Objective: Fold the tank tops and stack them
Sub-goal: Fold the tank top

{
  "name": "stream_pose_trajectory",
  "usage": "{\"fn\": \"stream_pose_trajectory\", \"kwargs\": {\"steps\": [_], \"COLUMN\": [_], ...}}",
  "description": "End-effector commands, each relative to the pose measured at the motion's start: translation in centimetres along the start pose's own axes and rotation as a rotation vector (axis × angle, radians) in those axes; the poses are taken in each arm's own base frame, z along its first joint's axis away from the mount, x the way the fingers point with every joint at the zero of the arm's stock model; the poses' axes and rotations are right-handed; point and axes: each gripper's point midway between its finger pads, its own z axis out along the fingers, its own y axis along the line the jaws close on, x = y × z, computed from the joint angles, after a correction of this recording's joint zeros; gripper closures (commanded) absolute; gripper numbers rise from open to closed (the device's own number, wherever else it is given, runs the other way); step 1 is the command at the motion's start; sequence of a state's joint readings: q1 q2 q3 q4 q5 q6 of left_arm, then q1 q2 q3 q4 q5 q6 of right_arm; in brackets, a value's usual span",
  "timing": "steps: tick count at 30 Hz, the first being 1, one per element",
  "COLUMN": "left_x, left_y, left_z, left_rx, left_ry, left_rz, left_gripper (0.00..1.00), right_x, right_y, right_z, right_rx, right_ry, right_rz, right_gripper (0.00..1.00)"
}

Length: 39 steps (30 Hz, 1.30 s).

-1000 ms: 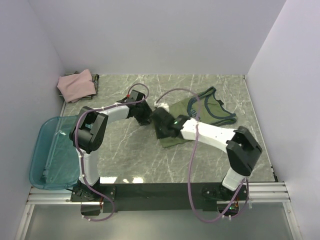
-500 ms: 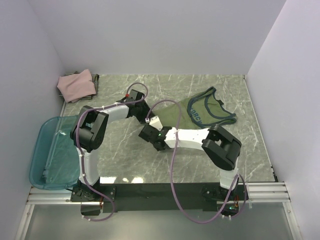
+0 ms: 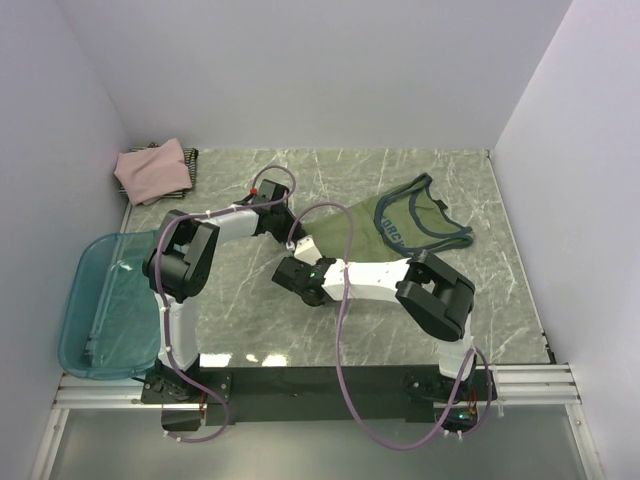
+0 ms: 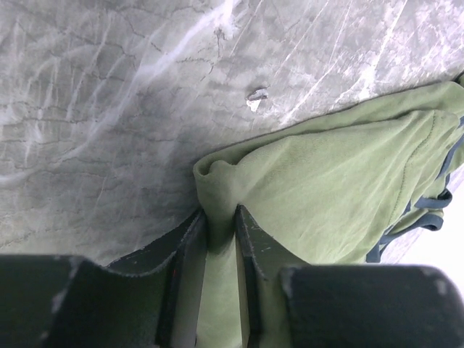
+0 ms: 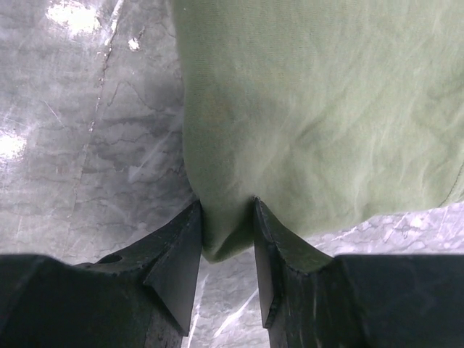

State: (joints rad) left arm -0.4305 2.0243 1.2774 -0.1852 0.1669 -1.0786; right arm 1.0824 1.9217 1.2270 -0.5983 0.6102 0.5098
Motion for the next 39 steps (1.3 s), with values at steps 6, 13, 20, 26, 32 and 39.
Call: {"fn": "stream_pose_trajectory", "kwargs": {"steps": [6, 13, 20, 26, 32, 39], "left_x": [0.8, -0.2, -1.6, -3.9, -6.9, -10.4], "left_y": [8.1, 7.9, 6.8, 9.6, 11.4, 10.1], "left_z": [1.9, 2.3, 0.6, -3.4, -9.4, -15.6], "left_rx": [-0.279, -0.285, -0.216, -0.274, -0.315, -0.314], "left_ry": [-0.027, -0.066, -0.144, -0.234, -0.360, -0.478], "left_rz": [0.008, 0.016, -0.012, -0.137, -0.199, -0.184], "left_gripper": [0.72, 0.99, 0.99, 0.99, 0.99, 0.99], "right_x": [0.4, 0.5, -1.2, -4.4, -7.8, -12.2], "right_y": [0.9, 1.8, 3.9, 6.5, 9.8, 13.7], "right_z": [0.3, -0.2, -3.0, -7.7, -12.3, -17.7], "right_rx": [-0.009, -0.086, -0.281, -0.501, -0.685, -0.888], "right_ry": [0.019, 0.028, 0.002, -0.040, -0.088, -0.118], "right_rz": [-0.036, -0.031, -0.016, 0.006, 0.052, 0.114], "right_gripper": [0.60, 0.92, 1.00, 1.00, 1.00, 1.00]}}
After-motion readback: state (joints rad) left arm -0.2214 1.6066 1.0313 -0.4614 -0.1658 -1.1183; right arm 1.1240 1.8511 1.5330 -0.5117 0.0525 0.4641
